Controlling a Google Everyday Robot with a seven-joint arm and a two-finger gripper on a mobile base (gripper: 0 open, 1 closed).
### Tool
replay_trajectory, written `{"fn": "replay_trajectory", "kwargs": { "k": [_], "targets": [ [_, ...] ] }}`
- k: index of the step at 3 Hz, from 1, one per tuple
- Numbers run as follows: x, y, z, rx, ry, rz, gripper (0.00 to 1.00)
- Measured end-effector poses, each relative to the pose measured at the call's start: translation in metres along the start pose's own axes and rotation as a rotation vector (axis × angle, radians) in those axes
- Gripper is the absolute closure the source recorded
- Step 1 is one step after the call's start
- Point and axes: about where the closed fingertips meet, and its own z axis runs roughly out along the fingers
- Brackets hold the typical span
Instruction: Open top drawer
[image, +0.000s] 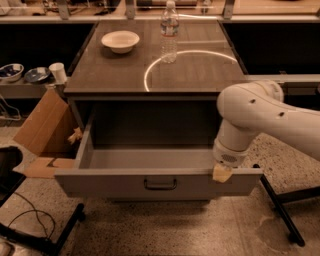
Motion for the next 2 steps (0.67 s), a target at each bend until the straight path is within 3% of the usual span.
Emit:
{"fn": "replay_trajectory", "kwargs": {
  "k": [1, 2],
  "targets": [
    [-0.0005, -0.0001, 0.0004, 0.000, 0.000, 0.000, 0.82],
    [-0.0005, -0.0001, 0.0004, 0.000, 0.000, 0.000, 0.58]
  ]
}}
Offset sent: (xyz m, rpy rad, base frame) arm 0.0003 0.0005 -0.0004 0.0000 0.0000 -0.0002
